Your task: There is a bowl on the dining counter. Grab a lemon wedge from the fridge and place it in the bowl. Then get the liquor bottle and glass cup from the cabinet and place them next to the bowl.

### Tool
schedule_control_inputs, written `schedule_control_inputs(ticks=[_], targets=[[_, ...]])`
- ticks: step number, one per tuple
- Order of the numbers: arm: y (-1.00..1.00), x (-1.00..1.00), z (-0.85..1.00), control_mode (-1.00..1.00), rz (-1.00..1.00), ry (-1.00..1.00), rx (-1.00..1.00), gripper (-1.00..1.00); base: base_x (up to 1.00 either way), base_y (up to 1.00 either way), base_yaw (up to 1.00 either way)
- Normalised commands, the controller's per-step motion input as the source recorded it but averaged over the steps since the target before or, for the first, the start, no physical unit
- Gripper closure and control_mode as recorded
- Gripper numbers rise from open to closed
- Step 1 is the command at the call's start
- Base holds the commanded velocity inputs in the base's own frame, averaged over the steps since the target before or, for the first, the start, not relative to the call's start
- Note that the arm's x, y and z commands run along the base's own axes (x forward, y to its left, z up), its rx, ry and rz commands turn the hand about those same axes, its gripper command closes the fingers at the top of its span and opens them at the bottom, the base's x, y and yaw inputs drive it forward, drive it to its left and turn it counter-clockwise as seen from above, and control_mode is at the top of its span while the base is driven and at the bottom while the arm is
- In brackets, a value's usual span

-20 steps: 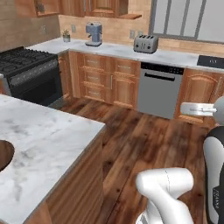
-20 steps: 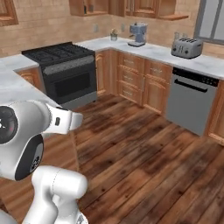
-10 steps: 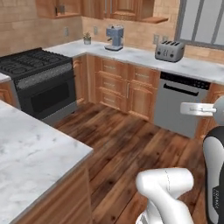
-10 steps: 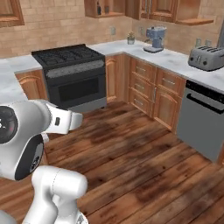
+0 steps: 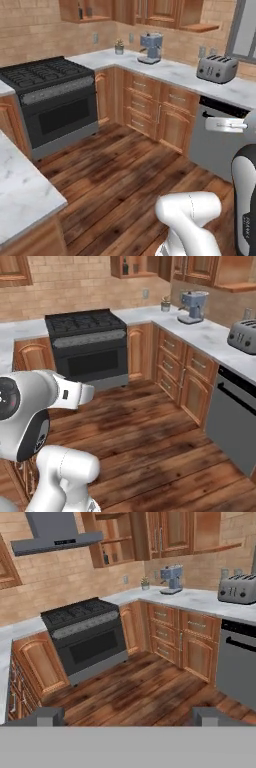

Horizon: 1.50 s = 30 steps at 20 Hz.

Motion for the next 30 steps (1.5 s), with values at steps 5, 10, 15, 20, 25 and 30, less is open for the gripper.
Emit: schedule_control_inputs(ticks=[5, 10, 15, 20, 25, 30], targets=[[0.0, 0.0, 0.0, 1.0, 0.0, 0.0, 0.0, -1.0, 0.8, -0.75, 0.35], [0.0, 0.0, 0.0, 1.0, 0.0, 0.0, 0.0, -1.0, 0.89, -0.73, 0.34], [0.0, 0.0, 0.0, 1.0, 0.0, 0.0, 0.0, -1.0, 0.99, -0.61, 0.25], [0.0, 0.0, 0.0, 1.0, 0.0, 0.0, 0.0, -1.0, 1.0, -0.25, 0.05], [0.0, 0.0, 0.0, 1.0, 0.0, 0.0, 0.0, -1.0, 0.84, 0.06, 0.0], [0.0, 0.0, 0.0, 1.0, 0.0, 0.0, 0.0, -1.0, 0.9, 0.18, 0.0]])
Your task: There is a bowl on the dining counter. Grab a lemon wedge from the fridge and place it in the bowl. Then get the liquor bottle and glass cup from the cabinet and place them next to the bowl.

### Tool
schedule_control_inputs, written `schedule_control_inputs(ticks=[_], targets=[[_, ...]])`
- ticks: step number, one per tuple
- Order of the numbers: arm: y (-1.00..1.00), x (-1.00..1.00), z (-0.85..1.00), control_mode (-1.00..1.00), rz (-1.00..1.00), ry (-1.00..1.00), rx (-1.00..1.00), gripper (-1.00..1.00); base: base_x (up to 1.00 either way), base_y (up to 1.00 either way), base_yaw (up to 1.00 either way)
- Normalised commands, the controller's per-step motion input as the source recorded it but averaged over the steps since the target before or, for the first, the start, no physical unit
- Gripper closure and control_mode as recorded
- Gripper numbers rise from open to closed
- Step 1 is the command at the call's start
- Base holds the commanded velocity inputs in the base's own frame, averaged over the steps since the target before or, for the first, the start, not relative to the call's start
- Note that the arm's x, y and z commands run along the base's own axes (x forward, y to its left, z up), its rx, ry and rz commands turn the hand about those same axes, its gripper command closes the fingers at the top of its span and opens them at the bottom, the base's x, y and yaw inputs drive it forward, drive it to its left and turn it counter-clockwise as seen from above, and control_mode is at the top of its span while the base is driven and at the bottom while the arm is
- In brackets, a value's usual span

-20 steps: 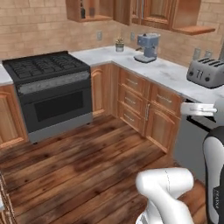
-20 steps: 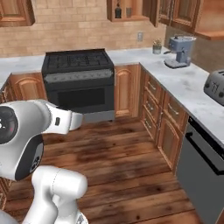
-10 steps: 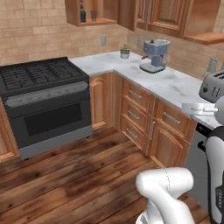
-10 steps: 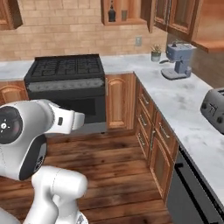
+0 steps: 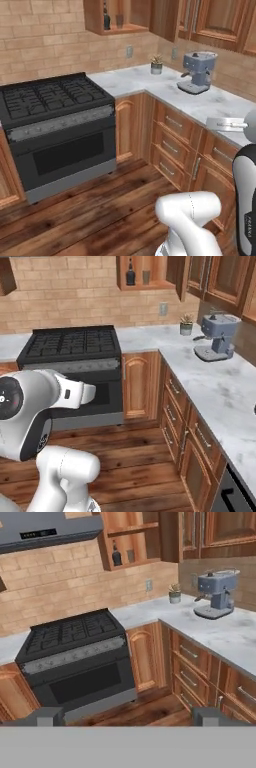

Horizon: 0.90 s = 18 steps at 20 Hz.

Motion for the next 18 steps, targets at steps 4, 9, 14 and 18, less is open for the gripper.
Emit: schedule_control_inputs(ticks=[4, 9, 14, 18], targets=[[0.0, 0.0, 0.0, 1.0, 0.0, 0.0, 0.0, -1.0, 0.98, 0.07, 0.0], [0.0, 0.0, 0.0, 1.0, 0.0, 0.0, 0.0, -1.0, 0.97, 0.09, 0.0], [0.0, 0.0, 0.0, 1.0, 0.0, 0.0, 0.0, -1.0, 0.85, 0.14, -0.05], [0.0, 0.0, 0.0, 1.0, 0.0, 0.0, 0.0, -1.0, 0.82, 0.1, -0.1]])
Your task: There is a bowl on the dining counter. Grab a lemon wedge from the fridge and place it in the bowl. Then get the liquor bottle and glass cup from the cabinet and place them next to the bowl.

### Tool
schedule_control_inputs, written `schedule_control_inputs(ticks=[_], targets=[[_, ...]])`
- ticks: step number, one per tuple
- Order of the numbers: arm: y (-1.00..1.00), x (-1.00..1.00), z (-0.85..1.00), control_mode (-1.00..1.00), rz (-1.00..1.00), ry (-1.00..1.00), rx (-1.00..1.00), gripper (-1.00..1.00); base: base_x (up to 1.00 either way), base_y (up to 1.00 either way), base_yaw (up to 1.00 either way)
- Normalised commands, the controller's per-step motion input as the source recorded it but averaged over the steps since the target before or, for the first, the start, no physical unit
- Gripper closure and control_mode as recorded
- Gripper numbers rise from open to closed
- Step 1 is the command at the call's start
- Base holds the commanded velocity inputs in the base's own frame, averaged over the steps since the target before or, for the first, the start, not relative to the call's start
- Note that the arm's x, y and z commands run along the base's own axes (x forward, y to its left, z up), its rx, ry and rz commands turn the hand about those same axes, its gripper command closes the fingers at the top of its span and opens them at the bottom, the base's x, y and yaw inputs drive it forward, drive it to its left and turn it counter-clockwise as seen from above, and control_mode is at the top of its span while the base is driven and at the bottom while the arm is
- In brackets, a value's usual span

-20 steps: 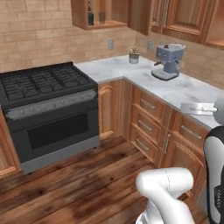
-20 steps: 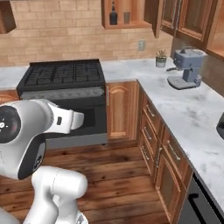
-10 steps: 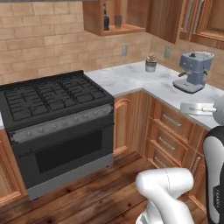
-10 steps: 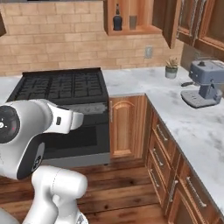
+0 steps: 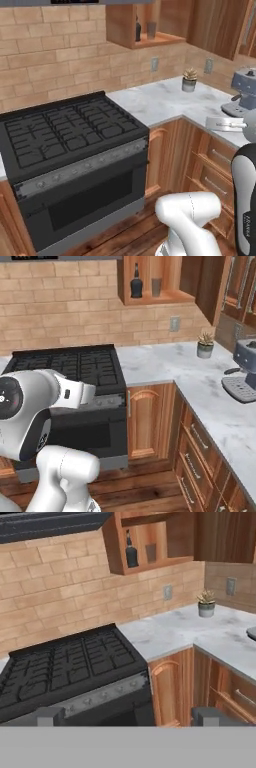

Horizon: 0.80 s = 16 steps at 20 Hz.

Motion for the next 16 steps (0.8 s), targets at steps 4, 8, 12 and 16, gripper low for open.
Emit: schedule_control_inputs(ticks=[4, 8, 12, 16], targets=[[0.0, 0.0, 0.0, 1.0, 0.0, 0.0, 0.0, -1.0, 0.85, 0.02, -0.08], [0.0, 0.0, 0.0, 1.0, 0.0, 0.0, 0.0, -1.0, 0.87, 0.0, -0.03], [0.0, 0.0, 0.0, 1.0, 0.0, 0.0, 0.0, -1.0, 0.84, -0.12, 0.04], [0.0, 0.0, 0.0, 1.0, 0.0, 0.0, 0.0, -1.0, 0.64, -0.34, 0.14]])
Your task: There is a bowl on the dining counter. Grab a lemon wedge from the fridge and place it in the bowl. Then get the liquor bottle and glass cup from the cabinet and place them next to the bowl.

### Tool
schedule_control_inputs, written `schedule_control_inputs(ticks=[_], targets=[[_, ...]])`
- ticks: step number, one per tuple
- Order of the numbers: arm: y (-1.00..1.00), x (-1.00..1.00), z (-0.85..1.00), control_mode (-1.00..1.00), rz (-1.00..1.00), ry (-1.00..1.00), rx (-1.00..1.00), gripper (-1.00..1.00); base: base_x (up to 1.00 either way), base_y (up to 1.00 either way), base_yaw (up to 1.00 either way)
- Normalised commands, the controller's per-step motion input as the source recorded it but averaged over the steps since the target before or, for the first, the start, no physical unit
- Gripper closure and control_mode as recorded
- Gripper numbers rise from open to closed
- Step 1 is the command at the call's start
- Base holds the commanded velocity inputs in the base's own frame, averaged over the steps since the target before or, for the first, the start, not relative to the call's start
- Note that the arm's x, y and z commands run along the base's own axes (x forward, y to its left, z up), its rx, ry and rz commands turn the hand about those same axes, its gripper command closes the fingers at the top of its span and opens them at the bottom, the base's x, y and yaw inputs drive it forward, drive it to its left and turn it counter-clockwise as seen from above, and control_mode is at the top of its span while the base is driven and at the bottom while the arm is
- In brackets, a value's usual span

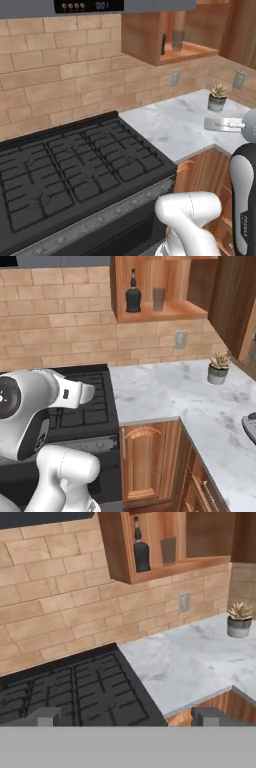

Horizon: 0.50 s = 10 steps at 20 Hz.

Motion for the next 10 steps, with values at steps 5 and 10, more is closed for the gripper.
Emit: schedule_control_inputs(ticks=[5, 10], targets=[[0.0, 0.0, 0.0, 1.0, 0.0, 0.0, 0.0, -1.0, 0.4, -0.4, 0.15], [0.0, 0.0, 0.0, 1.0, 0.0, 0.0, 0.0, -1.0, 0.51, -0.39, 0.14]])
